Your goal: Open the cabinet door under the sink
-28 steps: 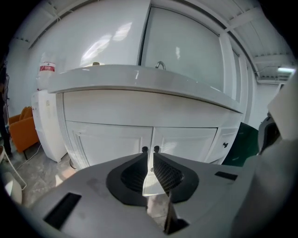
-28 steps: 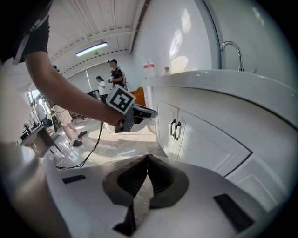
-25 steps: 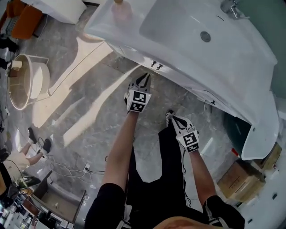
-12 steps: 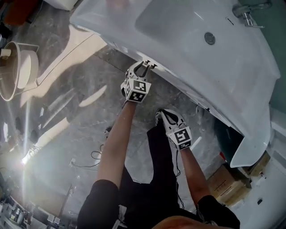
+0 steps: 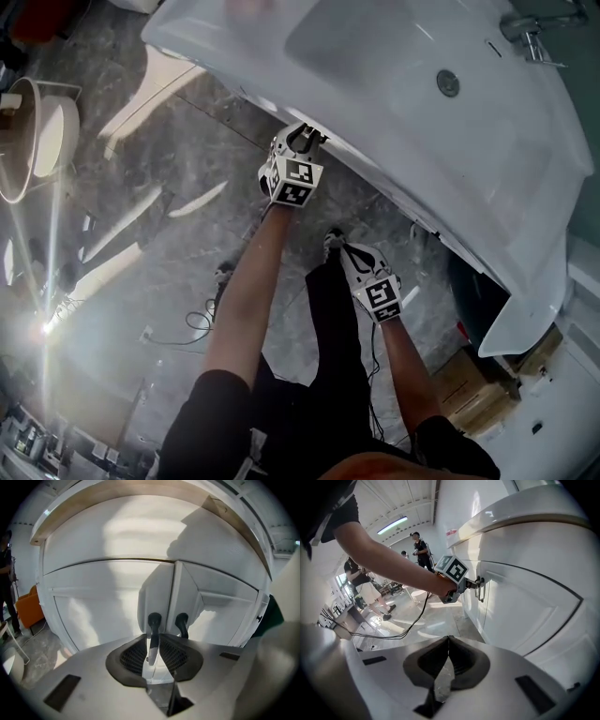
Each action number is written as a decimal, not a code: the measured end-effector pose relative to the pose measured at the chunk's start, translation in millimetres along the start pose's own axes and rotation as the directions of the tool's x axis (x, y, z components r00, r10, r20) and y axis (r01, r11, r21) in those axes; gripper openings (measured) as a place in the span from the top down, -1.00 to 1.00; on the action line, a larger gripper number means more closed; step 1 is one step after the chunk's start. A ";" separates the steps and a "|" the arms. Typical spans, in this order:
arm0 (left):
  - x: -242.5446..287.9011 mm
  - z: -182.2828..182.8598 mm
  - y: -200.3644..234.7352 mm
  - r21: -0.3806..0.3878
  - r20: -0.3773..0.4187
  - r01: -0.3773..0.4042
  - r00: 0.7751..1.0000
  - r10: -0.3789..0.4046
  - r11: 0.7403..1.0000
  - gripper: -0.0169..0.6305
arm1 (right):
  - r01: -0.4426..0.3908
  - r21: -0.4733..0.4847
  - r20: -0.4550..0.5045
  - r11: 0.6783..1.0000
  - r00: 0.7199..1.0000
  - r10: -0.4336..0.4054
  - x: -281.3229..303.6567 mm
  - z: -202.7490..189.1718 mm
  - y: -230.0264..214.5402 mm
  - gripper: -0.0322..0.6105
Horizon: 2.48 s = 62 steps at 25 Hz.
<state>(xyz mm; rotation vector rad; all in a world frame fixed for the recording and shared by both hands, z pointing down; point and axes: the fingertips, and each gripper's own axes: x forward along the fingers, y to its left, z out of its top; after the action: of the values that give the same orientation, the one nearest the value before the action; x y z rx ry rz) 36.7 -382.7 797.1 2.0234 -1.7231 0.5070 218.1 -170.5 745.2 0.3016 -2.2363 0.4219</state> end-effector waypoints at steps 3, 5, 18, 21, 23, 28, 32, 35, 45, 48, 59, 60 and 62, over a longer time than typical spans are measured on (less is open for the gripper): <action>-0.6 2.8 0.3 0.005 0.004 -0.015 1.000 0.015 1.000 0.77 | -0.003 0.004 -0.004 1.000 1.000 0.003 1.8 -3.0 -0.3 0.71; -0.6 4.5 0.1 0.004 0.006 -0.018 1.000 0.018 1.000 0.78 | -0.005 0.005 -0.003 1.000 1.000 0.005 2.9 -3.2 0.8 0.71; -37.4 -17.8 9.2 -0.034 0.011 -0.056 0.998 0.056 0.998 0.79 | -0.019 -0.016 -0.001 1.000 1.000 0.019 14.6 -0.9 21.7 0.71; -50.9 -27.2 13.1 -0.045 0.012 -0.058 0.998 0.058 0.997 0.79 | -0.026 -0.022 0.002 0.999 1.000 0.026 20.4 0.6 31.5 0.71; -60.4 -33.4 15.5 -0.032 0.006 -0.047 0.999 0.047 0.998 0.79 | -0.031 -0.025 0.003 0.999 1.000 0.031 24.7 1.9 39.5 0.71; -85.8 -50.1 22.8 0.007 -0.012 -0.023 1.000 0.024 1.000 0.80 | -0.053 -0.027 0.006 0.998 0.999 0.053 36.9 4.0 67.4 0.71; -100.7 -58.8 31.4 0.006 -0.017 -0.029 0.999 0.029 1.000 0.80 | -0.078 -0.046 0.011 0.996 0.997 0.079 46.2 9.2 91.3 0.71; -109.7 -65.4 38.1 0.008 -0.020 -0.030 0.999 0.031 1.000 0.80 | -0.088 -0.055 0.015 0.995 0.996 0.089 51.8 11.6 103.6 0.71; -134.2 -80.9 58.2 0.011 -0.022 -0.019 1.000 0.019 1.000 0.80 | -0.031 -0.038 0.044 0.999 0.998 0.033 61.0 23.1 110.8 0.71; -140.3 -86.3 61.2 0.046 -0.025 0.006 1.000 -0.005 0.999 0.80 | -0.013 -0.027 0.051 1.000 0.999 0.014 64.9 24.3 118.4 0.71; -164.9 -107.3 84.6 0.163 -0.044 0.161 0.987 -0.156 0.973 0.80 | 0.101 0.075 0.082 0.992 0.991 -0.107 94.4 33.0 180.7 0.71; -168.0 -106.9 88.9 0.176 -0.042 0.172 0.985 -0.167 0.969 0.80 | 0.114 0.091 0.094 0.989 0.988 -0.123 96.2 37.8 186.8 0.71; -174.3 -106.8 96.5 0.195 -0.034 0.189 0.982 -0.186 0.962 0.80 | 0.136 0.135 0.127 0.981 0.980 -0.154 97.5 47.0 198.9 0.71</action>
<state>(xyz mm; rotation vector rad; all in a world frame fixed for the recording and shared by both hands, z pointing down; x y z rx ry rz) -86.2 -193.1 801.9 2.2866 -1.5019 0.6501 54.2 -14.4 752.0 0.5727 -2.3064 0.4769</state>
